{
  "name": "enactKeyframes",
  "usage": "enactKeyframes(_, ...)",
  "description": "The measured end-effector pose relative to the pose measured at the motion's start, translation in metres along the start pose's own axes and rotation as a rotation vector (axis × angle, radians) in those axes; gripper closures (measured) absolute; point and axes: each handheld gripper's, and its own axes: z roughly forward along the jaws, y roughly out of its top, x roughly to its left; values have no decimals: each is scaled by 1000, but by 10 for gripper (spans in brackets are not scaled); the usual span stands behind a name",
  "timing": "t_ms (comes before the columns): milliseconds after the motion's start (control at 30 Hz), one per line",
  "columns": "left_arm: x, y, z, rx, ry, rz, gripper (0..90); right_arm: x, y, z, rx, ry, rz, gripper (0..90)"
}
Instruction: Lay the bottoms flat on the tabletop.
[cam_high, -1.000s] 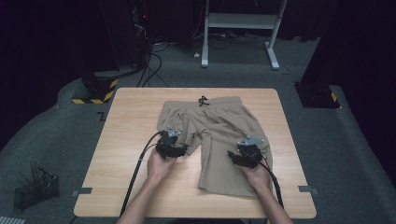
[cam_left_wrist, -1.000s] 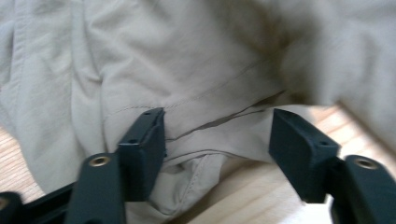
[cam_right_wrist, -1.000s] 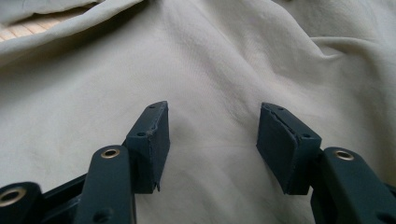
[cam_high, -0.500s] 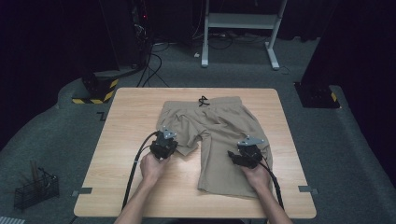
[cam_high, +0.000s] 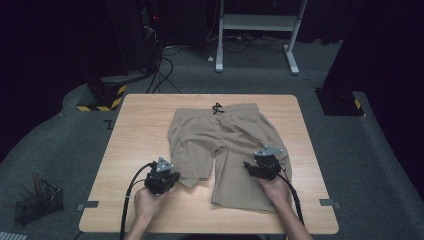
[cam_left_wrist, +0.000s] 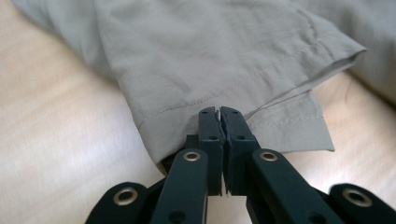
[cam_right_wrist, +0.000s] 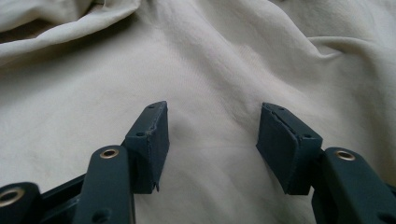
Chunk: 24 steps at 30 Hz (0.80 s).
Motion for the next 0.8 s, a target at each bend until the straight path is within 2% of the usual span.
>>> enactKeyframes(100,-1,-6,-1,-2,-18,-20,852,0,0,0,-1,0,0,432)
enactKeyframes(200,0,-3,-4,-38,-28,-49,745,0,0,0,0,-1,1,431)
enactKeyframes(233,1,0,-6,-58,-18,-59,713,0,0,0,-1,-1,0,431)
enactKeyframes(367,9,10,-10,-123,75,-106,532,0,0,0,0,-1,0,431)
enactKeyframes(433,16,15,-5,-110,131,-126,478,0,0,0,0,-1,1,431)
enactKeyframes(500,22,18,2,-79,141,-143,466,0,0,0,-1,-1,-4,431)
enactKeyframes(567,26,19,11,-42,143,-149,483,0,0,0,0,-1,1,430)
enactKeyframes(600,27,19,15,-27,139,-146,524,0,0,0,0,-1,1,429)
enactKeyframes(633,26,19,17,-11,132,-129,592,0,0,0,0,-2,1,428)
enactKeyframes(667,24,19,19,3,124,-104,699,0,0,0,0,-2,1,428)
enactKeyframes(733,16,18,17,6,123,-49,877,0,0,0,0,-3,1,426)
enactKeyframes(800,7,18,12,5,110,-5,896,0,0,0,1,-4,2,425)
